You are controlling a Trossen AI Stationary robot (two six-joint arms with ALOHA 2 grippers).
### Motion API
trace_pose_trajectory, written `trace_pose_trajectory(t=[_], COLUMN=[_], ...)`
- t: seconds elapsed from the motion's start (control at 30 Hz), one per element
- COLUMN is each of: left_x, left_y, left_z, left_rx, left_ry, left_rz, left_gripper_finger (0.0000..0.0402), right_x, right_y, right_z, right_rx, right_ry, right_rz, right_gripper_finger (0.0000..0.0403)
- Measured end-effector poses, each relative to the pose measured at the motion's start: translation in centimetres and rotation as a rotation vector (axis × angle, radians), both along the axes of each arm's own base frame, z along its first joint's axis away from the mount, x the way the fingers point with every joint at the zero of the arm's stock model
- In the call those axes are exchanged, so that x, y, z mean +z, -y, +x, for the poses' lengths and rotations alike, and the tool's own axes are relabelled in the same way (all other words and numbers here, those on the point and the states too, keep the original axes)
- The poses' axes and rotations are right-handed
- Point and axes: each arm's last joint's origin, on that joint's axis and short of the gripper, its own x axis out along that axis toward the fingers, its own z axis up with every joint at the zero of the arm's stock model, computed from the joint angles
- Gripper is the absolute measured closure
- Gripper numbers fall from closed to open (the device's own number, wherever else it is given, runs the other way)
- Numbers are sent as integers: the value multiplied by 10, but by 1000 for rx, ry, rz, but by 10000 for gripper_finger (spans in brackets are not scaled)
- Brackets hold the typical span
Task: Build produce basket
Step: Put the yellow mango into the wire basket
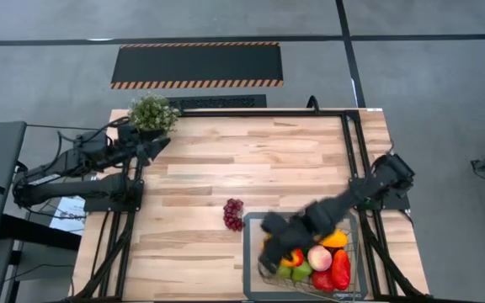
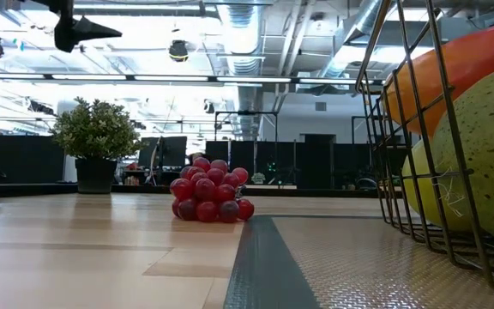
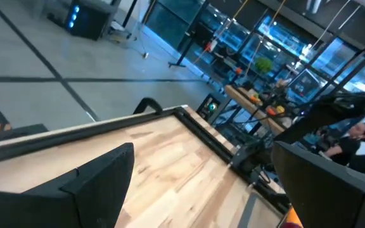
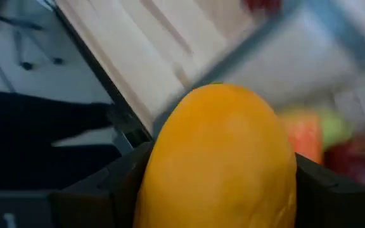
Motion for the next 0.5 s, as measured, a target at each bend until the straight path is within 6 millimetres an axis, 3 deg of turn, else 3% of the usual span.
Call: trace_pose_trajectory(t=[0.2,0.5], left_x=[-1,1], left_y=[-2,-3], left_z=[10,15], left_rx=[3,-32], left_ry=[-29,-10], left_rz=[10,18], left_gripper_finger=[42,42], right_x=[-20,-32], right_y=[-38,-53], right_z=[-18,-25], right_rx=[-17,30], right_ry=[-115,-163], right_rz=[-7,-46], right_gripper_finger=[120,119])
